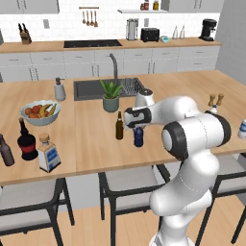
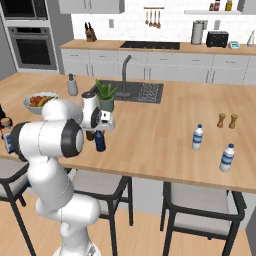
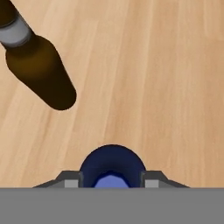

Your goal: Move the plastic bottles in the middle to the plastics group, and the glass bottles in the middle to the glass group.

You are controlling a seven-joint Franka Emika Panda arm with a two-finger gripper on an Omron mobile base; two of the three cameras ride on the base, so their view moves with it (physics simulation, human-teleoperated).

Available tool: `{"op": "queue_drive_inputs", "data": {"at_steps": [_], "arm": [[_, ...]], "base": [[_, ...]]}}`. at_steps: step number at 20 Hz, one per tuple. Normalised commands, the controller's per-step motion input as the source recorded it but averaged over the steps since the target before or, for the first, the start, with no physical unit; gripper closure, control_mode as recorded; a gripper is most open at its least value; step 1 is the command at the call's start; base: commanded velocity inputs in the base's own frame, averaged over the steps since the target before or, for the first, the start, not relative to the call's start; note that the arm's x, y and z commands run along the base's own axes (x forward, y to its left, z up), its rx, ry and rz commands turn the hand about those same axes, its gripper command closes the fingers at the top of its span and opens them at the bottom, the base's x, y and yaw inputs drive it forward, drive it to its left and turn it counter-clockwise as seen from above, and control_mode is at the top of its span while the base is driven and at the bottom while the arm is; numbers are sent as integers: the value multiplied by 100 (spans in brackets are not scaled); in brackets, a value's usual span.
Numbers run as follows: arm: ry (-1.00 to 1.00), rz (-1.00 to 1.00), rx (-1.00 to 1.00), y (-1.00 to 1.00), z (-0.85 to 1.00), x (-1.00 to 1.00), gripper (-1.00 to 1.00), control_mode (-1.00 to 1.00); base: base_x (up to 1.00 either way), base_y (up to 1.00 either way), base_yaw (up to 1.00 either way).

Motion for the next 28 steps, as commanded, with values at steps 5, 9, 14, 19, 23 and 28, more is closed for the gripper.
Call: {"op": "queue_drive_inputs", "data": {"at_steps": [5,9,14,19,23,28], "arm": [[-4,2,0,-76,15,-41,100,-100],[-1,0,1,-87,48,-8,100,-100],[0,-4,2,-97,63,0,100,-100],[1,-10,1,-100,33,0,100,-100],[0,-16,0,-100,0,-1,100,-100],[0,-15,0,-94,0,-10,100,-100]], "base": [[0,0,0],[0,0,0],[0,0,0],[0,0,0],[0,0,0],[0,0,0]]}}
